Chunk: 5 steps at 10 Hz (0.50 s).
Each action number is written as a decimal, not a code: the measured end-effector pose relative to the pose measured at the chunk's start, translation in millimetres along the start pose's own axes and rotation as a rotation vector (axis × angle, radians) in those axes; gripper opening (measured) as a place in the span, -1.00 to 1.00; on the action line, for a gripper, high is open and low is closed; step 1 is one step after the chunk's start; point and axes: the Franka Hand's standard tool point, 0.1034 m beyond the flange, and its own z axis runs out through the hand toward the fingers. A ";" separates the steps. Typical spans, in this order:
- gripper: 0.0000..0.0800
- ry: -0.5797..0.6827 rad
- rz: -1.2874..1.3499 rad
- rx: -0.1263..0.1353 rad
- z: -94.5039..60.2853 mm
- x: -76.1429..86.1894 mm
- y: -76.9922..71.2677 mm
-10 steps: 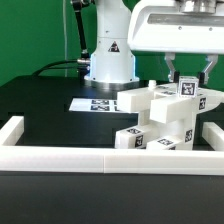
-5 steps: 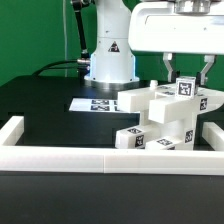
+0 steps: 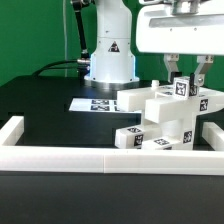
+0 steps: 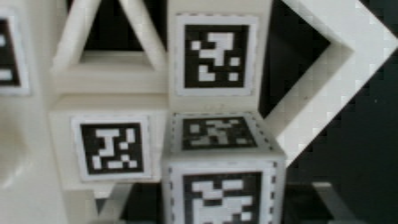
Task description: Assemble chair
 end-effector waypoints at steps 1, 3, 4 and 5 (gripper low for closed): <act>-0.28 -0.001 0.066 0.001 0.1 -0.3 -0.1; -0.28 -0.009 0.207 0.005 0.1 -2.3 -1.1; -0.28 -0.014 0.285 0.008 0.1 -3.3 -1.7; -0.28 -0.018 0.343 0.009 0.1 -3.7 -1.9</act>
Offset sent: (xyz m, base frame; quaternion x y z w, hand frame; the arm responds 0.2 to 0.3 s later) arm -0.0021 0.0028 0.0015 0.0016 -0.0109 0.2243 0.9745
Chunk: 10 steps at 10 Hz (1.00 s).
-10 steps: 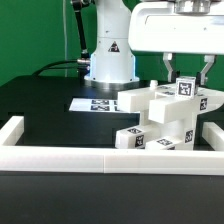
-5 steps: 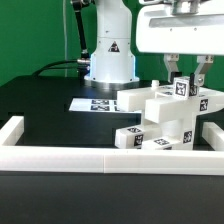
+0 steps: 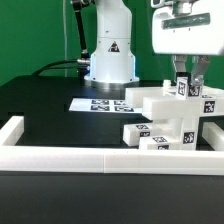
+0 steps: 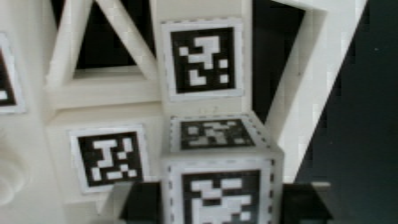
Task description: Assemble chair
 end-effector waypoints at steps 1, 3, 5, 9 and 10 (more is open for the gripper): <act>-0.28 -0.001 0.044 0.000 0.0 -0.4 0.0; -0.25 -0.001 0.090 -0.001 0.5 -1.1 0.2; 0.50 -0.005 0.043 0.004 -5.5 0.7 -1.2; 0.62 -0.031 -0.070 0.026 -26.5 -0.5 10.0; 0.62 -0.038 -0.069 0.025 -28.7 -2.1 16.7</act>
Offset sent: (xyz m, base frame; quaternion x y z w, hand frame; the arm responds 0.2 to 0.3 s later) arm 0.0000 0.0000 0.0000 0.0000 0.0000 0.0000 1.0000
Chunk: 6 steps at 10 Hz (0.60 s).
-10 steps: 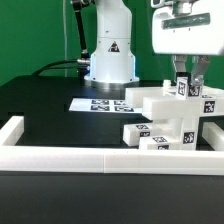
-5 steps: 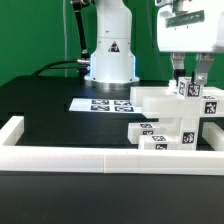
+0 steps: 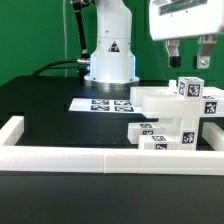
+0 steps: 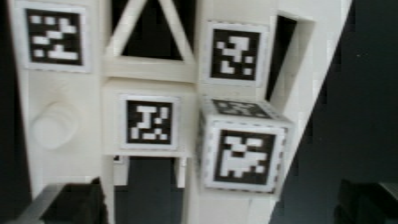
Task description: Assemble chair
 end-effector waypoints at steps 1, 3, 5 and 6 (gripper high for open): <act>0.62 -0.003 0.000 -0.001 -0.9 -1.5 1.8; 0.62 -0.001 -0.001 -0.004 1.2 -1.1 2.4; 0.62 -0.001 -0.001 -0.006 1.9 -1.1 2.8; 0.62 -0.001 -0.001 -0.007 2.4 -1.1 3.1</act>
Offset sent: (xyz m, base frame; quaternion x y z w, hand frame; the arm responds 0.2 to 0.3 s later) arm 0.0000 0.0000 0.0000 0.0000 0.0000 0.0000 1.0000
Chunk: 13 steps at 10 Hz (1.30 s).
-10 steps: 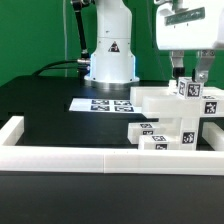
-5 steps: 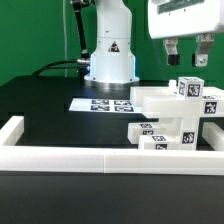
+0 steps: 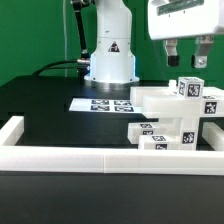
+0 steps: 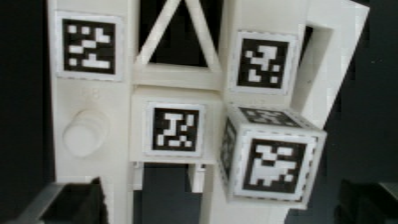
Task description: Assemble chair
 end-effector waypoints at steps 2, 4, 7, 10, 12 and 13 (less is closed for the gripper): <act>0.62 -0.012 -0.070 -0.011 -2.7 -9.8 3.6; 0.62 -0.025 -0.084 0.003 -7.5 -21.2 17.1; 0.62 -0.019 -0.263 0.001 -5.4 -18.8 16.1; 0.62 -0.006 -0.568 -0.006 -6.4 -29.1 19.4; 0.62 -0.006 -0.737 -0.017 -6.2 -37.2 21.9; 0.62 -0.006 -0.794 -0.019 -5.6 -34.8 22.4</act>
Offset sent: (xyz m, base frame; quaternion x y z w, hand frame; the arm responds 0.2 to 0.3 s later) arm -0.0480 0.0114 0.0092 0.0315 -0.0058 0.0058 0.9995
